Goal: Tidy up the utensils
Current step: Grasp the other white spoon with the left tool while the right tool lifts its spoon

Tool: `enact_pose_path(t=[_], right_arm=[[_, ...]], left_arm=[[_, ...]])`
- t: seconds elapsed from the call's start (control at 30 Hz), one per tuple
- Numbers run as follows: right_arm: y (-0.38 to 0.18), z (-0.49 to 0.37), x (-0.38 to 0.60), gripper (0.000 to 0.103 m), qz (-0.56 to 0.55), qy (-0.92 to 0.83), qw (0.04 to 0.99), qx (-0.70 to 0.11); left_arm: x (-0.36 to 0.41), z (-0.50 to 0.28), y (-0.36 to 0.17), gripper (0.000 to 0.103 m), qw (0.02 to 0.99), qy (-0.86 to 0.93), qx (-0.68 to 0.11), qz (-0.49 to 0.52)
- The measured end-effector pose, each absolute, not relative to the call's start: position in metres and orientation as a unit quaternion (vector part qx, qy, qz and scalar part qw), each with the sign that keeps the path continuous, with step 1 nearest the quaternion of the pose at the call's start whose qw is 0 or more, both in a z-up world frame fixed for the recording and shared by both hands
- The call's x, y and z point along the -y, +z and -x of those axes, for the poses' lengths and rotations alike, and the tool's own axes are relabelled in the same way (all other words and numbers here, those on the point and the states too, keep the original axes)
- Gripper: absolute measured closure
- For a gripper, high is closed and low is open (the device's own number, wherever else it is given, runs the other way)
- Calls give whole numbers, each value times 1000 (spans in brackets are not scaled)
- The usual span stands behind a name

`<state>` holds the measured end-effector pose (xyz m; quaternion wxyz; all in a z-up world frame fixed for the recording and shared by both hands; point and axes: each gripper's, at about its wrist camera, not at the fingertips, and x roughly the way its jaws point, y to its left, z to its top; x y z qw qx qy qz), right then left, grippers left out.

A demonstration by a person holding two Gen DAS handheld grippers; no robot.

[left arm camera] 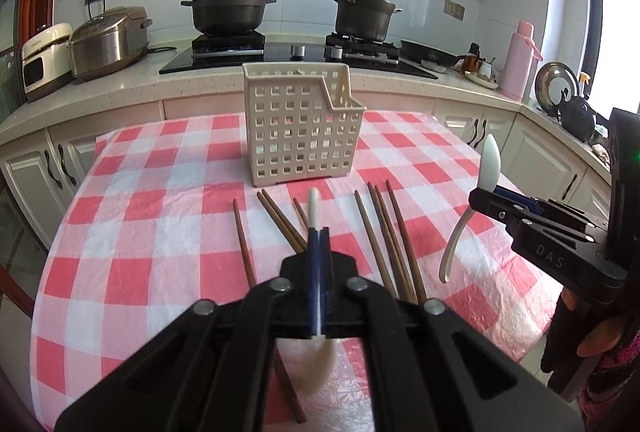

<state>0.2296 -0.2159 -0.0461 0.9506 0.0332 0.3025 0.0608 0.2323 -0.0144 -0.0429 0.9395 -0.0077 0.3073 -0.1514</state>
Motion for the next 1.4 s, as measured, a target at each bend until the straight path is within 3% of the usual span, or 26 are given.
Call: enact_pose_path(t=[0.3, 0.37, 0.43, 0.53, 0.77, 1.0, 1.4], right_arm=[[-41, -239, 210, 75, -31, 69, 952, -297], [-46, -240, 211, 75, -34, 70, 949, -305], [-51, -241, 212, 75, -38, 71, 946, -313], [-58, -243, 212, 75, -41, 73, 943, -322], [-66, -252, 213, 75, -47, 77, 940, -330], [-74, -259, 216, 75, -58, 76, 936, -338], [-82, -267, 210, 75, -50, 87, 934, -344]], left_arm=[[18, -245, -45, 102, 934, -151, -323, 2], [17, -251, -55, 96, 929, -145, -340, 3], [17, -258, -66, 76, 924, -141, -354, 3], [19, -264, -78, 67, 922, -135, -364, -6], [23, -280, -110, 69, 906, -132, -401, -17], [29, -295, -130, 83, 893, -123, -431, -38], [35, -300, -133, 91, 900, -94, -421, -62]])
